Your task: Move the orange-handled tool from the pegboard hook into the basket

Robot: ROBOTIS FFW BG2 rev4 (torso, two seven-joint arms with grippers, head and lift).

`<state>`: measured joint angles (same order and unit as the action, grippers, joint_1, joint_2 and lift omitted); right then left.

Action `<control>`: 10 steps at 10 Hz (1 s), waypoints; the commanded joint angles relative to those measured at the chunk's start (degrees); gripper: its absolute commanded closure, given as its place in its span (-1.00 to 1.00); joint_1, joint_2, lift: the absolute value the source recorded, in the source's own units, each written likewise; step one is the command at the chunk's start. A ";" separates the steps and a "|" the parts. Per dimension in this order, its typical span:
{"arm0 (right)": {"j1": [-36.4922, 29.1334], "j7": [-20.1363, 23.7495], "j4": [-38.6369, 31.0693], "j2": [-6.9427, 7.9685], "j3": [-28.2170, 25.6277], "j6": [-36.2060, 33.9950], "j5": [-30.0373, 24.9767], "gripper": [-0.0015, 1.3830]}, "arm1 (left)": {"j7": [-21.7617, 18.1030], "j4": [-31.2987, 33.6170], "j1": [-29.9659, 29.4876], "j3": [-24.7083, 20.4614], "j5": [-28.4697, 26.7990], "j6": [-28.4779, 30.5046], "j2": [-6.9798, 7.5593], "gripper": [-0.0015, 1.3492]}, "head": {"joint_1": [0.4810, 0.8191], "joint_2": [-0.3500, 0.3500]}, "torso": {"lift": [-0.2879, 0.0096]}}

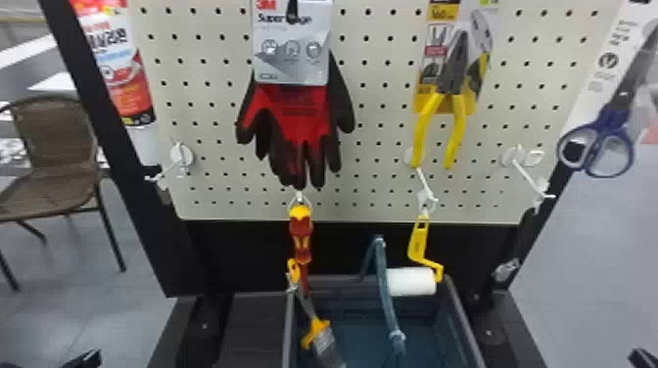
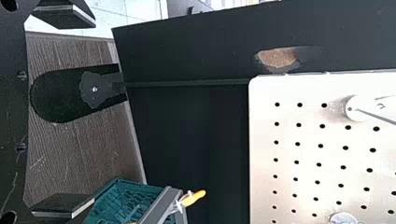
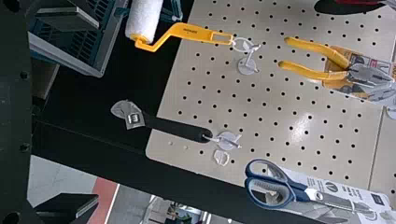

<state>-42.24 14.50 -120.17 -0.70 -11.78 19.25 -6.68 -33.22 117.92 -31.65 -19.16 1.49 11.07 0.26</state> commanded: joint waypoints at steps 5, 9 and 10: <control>0.00 0.00 0.00 0.75 0.00 0.00 0.00 -1.00 | 0.00 0.00 0.00 0.00 0.00 0.00 -0.41 -1.00 | -0.60 0.00 | 0.26; 0.00 0.00 0.00 0.75 0.00 0.00 0.00 -1.00 | 0.00 0.00 0.00 0.00 0.00 0.00 -0.41 -1.00 | -0.60 0.00 | 0.26; 0.00 0.00 0.00 0.75 0.00 0.00 0.00 -1.00 | 0.00 0.00 0.00 0.00 0.00 0.00 -0.41 -1.00 | -0.60 0.00 | 0.26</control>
<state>-42.24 14.50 -120.17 -0.70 -11.78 19.25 -6.68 -33.22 117.92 -31.65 -19.16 1.49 11.07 0.26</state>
